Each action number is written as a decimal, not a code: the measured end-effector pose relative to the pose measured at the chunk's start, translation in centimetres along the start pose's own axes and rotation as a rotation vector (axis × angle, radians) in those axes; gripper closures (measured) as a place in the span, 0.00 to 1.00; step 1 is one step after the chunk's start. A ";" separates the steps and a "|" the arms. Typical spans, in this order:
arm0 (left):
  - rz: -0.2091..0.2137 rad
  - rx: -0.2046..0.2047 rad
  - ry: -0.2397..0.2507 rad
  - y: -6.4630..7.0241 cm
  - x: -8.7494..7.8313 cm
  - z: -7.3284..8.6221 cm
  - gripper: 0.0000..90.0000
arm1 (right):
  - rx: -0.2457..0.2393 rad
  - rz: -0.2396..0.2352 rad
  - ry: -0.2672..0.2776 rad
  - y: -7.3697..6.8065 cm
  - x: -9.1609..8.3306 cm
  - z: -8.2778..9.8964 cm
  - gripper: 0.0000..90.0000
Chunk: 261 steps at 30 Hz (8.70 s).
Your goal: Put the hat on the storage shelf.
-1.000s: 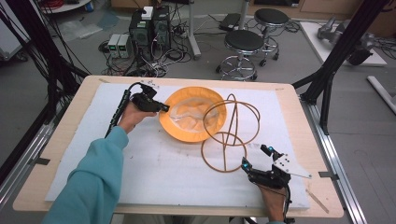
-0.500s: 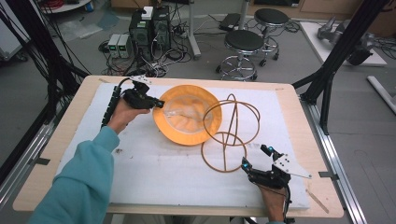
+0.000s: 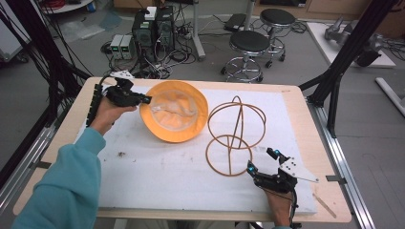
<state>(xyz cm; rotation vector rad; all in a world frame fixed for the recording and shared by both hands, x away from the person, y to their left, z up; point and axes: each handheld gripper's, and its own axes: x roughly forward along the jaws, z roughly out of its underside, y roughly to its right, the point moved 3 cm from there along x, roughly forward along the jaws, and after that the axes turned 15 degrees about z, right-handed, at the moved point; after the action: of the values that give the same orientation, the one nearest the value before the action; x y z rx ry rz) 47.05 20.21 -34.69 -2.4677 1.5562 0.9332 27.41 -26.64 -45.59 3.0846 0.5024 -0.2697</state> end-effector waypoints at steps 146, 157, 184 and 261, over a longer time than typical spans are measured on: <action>0.117 0.080 -0.087 7.1 3.0 8.2 0.96 | -0.016 0.006 -0.013 -0.2 0.1 0.0 0.11; 0.115 0.072 -0.040 7.6 -0.1 5.9 0.97 | -0.018 0.008 -0.011 -0.2 0.1 0.0 0.11; 0.108 0.152 0.149 11.0 -8.0 -4.4 0.97 | -0.024 0.009 -0.008 -0.2 0.1 0.0 0.11; 0.201 0.375 0.172 17.5 2.3 -4.3 0.08 | -0.017 0.004 0.002 -0.2 0.0 0.0 0.11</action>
<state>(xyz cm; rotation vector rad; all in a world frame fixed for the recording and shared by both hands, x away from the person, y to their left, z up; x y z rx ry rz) 34.98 8.35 -28.16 -2.2048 1.8602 0.4021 27.33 -26.49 -45.59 3.0692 0.4951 -0.2608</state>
